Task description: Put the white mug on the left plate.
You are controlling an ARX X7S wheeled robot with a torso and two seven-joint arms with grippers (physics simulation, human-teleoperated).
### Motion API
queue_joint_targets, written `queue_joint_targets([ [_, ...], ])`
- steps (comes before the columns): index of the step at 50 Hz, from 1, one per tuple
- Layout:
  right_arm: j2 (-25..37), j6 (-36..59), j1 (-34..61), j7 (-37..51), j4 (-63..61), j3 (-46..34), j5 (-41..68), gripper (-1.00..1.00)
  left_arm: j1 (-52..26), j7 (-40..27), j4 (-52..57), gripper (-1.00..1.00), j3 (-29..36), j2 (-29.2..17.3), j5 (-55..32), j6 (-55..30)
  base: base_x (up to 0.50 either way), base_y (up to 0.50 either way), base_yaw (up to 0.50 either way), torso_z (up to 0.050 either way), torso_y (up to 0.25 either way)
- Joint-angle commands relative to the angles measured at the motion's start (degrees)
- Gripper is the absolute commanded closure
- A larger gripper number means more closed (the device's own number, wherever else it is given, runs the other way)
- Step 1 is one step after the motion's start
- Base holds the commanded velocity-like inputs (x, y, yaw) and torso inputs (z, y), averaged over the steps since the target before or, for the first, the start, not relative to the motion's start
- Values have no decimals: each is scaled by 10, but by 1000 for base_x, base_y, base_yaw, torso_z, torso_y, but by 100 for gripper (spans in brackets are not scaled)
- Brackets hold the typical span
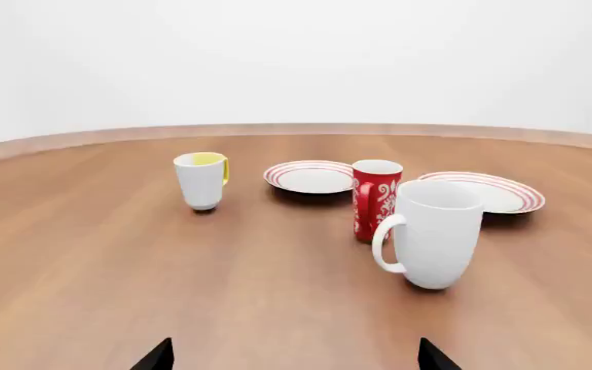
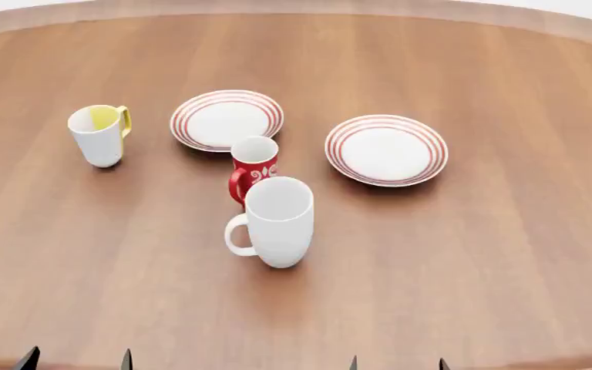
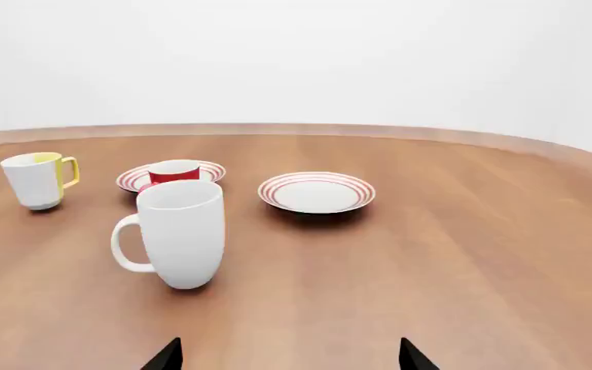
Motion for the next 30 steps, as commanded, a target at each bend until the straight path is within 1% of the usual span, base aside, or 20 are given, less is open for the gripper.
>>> queue_joint_targets([
  [1, 9, 0, 1, 11, 2, -15, 6, -100, 1, -10, 0, -100, 11, -9, -8, 7, 0, 0, 0, 0, 0],
  [6, 19, 3, 1, 23, 0, -26, 16, -100, 1, -25, 2, -100, 25, -20, -13, 3, 0, 0, 0, 0, 0],
  [7, 21, 4, 1, 25, -1, -28, 17, -100, 1, -42, 10, -100, 19, -18, -11, 9, 0, 0, 0, 0, 0],
  [8, 22, 4, 1, 27, -1, -29, 18, -100, -5, -61, 12, -100, 11, -16, -7, -7, 0, 0, 0, 0, 0],
  [10, 26, 8, -2, 32, -8, -34, 16, -100, 6, -39, 33, -100, 14, -21, -45, -33, 0, 0, 0, 0, 0],
  [12, 29, 22, -14, 39, -35, -44, 5, -100, 20, -38, 46, -100, 38, -28, -22, -22, 0, 0, 0, 0, 0],
  [14, 31, 27, -21, 43, -53, -47, 6, -100, 22, -43, 62, -100, 40, -28, -27, -40, 0, 0, 0, 0, 0],
  [17, 35, 37, -24, 45, -71, -53, 6, -100, 35, -37, 136, -100, 45, -34, -47, -76, 0, 0, 0, 0, 0],
  [18, 36, 39, -23, 46, -76, -54, 7, -100, 39, -41, 180, -100, 47, -38, -47, -114, 0, 0, 0, 0, 0],
  [21, 40, 63, -25, 49, -122, -61, 3, -100, 42, -47, 222, -100, 47, -44, -51, -136, 0, 0, 0, 0, 0],
  [22, 41, 81, -25, 50, -155, -65, 1, -100, 44, -46, 251, -100, 45, -48, -56, -140, 0, 0, 0, 0, 0],
  [24, 43, 91, -25, 52, -176, -68, 2, -100, 45, -48, 271, -100, 43, -50, -62, -150, 0, 0, 0, 0, 0],
  [26, 39, 93, -27, 49, -213, -62, 27, -100, 48, -52, 310, -100, 37, -52, -75, -171, 0, 0, 0, 0, 0],
  [28, 43, 114, -27, 54, -246, -70, 16, -100, 48, -55, 333, -100, 36, -54, -79, -185, 0, 0, 0, 0, 0],
  [30, 47, 148, -27, 59, -310, -75, 10, -100, 47, -61, 382, -100, 32, -57, -91, -215, 0, 0, 0, 0, 0],
])
